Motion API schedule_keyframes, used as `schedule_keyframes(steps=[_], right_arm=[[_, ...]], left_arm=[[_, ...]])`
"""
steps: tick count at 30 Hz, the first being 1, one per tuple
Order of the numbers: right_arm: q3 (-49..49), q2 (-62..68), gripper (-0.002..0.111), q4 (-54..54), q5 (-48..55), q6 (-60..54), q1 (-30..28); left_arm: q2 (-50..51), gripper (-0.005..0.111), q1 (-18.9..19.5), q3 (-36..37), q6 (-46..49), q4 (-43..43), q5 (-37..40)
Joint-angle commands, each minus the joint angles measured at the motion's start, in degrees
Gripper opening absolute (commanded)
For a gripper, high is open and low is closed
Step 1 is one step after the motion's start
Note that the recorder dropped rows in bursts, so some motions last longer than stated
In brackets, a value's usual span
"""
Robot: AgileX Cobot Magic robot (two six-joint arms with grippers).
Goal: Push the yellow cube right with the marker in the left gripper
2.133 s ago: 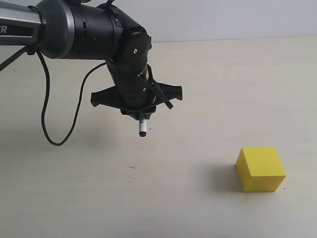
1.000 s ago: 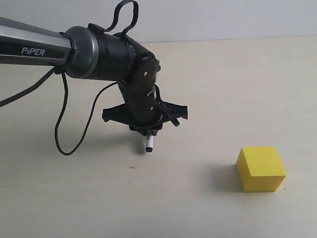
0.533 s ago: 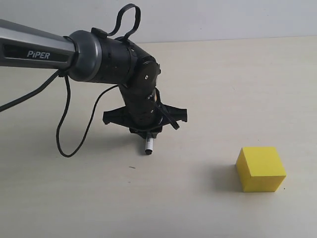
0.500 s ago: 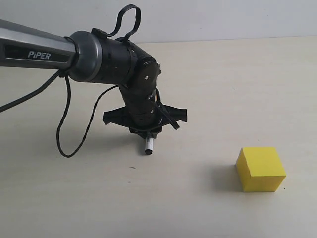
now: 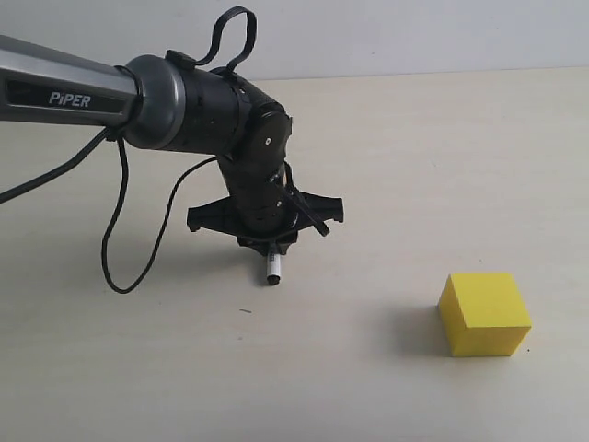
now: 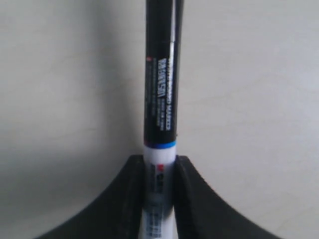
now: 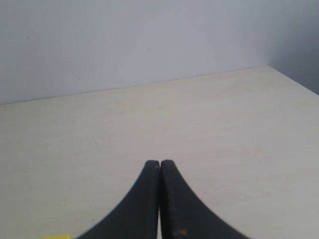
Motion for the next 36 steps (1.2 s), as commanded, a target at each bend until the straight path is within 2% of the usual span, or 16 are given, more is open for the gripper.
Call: schedule_keyframes(steps=[1,3,5,6,7,8,9,10,13,22,24,26,29,32,36], right_arm=[[0.3,-0.3,0.000,0.0,-0.3,0.0,-0.4],[0.3,-0.3,0.000,0.0,-0.3,0.0,-0.4],[0.3,-0.3,0.000,0.0,-0.3,0.0,-0.4],[0.3,-0.3,0.000,0.0,-0.3,0.0,-0.4],[0.3,-0.3,0.000,0.0,-0.3,0.0,-0.4],[0.3,-0.3,0.000,0.0,-0.3,0.0,-0.4],[0.3,-0.3,0.000,0.0,-0.3,0.0,-0.4],[0.3,-0.3,0.000,0.0,-0.3,0.0,-0.4],[0.3,-0.3,0.000,0.0,-0.3,0.0,-0.4],[0.3,-0.3,0.000,0.0,-0.3,0.0,-0.4],[0.3,-0.3,0.000,0.0,-0.3,0.0,-0.4],[0.3,-0.3,0.000,0.0,-0.3,0.0,-0.4],[0.3,-0.3,0.000,0.0,-0.3,0.0,-0.4],[0.3,-0.3,0.000,0.0,-0.3,0.0,-0.4],[0.3,-0.3,0.000,0.0,-0.3,0.0,-0.4]], left_arm=[[0.2,0.000,0.2,-0.1,-0.4,0.1,0.4],[0.2,0.000,0.2,-0.1,-0.4,0.1,0.4],[0.2,0.006,0.1,-0.1,-0.3,0.1,0.4],[0.2,0.016,0.1,-0.1,-0.3,0.1,0.4],[0.2,0.022,0.1,-0.1,-0.3,0.1,0.4],[0.2,0.034,0.1,-0.1,-0.3,0.1,0.4],[0.2,0.039,0.1,-0.1,-0.1,0.1,0.4],[0.2,0.049,0.1,-0.1,0.1,0.1,0.4],[0.0,0.055,0.3,-0.1,0.2,0.1,0.3],[-5.6,0.054,-0.2,-0.1,9.7,-0.2,1.1],[-7.0,0.044,-0.9,-0.1,12.5,-0.2,1.6],[-8.2,0.029,-1.7,-0.1,15.3,-0.2,1.8],[-11.0,-0.001,-3.1,0.8,17.7,0.0,0.6],[-14.7,0.000,-5.6,5.1,20.3,0.2,-5.8],[-21.3,0.000,-9.9,17.2,21.4,1.7,-24.6]])
